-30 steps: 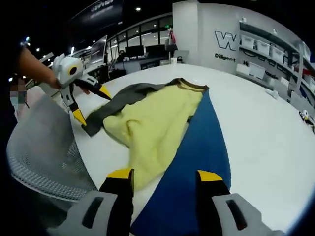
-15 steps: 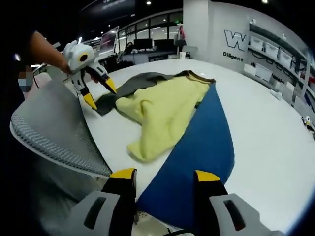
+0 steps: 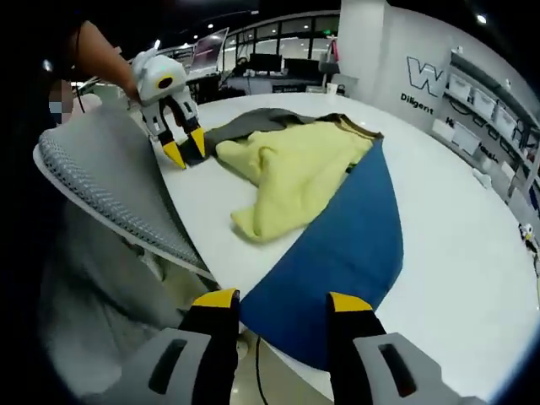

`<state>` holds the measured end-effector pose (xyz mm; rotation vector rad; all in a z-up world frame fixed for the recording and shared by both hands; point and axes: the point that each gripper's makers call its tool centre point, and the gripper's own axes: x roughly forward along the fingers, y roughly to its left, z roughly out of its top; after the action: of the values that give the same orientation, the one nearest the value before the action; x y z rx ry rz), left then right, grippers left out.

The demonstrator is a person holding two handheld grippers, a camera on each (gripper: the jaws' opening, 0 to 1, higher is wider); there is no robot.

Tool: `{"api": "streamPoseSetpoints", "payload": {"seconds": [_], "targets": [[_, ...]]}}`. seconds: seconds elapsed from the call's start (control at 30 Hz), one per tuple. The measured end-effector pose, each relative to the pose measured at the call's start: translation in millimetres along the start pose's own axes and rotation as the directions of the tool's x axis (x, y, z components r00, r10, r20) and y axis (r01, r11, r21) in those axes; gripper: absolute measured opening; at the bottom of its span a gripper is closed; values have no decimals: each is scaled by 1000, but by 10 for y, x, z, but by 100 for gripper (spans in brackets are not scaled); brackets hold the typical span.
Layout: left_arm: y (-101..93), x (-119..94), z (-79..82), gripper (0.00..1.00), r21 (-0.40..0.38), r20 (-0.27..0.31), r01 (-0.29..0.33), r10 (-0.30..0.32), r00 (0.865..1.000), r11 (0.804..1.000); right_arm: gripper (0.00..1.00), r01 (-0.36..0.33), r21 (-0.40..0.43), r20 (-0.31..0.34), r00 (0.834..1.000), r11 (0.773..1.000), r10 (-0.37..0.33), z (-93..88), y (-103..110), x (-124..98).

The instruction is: Fold the garment on the visible template until the final outline fits inside the template.

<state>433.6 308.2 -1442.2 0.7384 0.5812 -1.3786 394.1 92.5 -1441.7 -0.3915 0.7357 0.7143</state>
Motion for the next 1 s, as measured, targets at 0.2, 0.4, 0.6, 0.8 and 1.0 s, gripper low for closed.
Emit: {"api": "streamPoseSetpoints", "payload": {"seconds": [0.2,0.4,0.6,0.8,1.0], "targets": [[20,19,-13,14,-26,-10,-10,10,1000,1000,32,-6,9,-8,1000,1000,7,-63,-18,-17],[29,24,-20,13,-81,-17,-17,16,1000,997,28,-44,4,11,999,999,44,-24,100,-36],[37,22,-28,11,-78,-14,-16,15,1000,997,27,-79,-71,3,997,994,80,-87,237,-15],[49,18,-33,11,-114,-17,-13,11,1000,993,7,-68,-31,-10,998,997,68,-80,168,-30],[80,9,-64,5,-222,-18,-19,15,1000,975,0,-60,-4,-20,998,998,60,-90,113,-28]]}}
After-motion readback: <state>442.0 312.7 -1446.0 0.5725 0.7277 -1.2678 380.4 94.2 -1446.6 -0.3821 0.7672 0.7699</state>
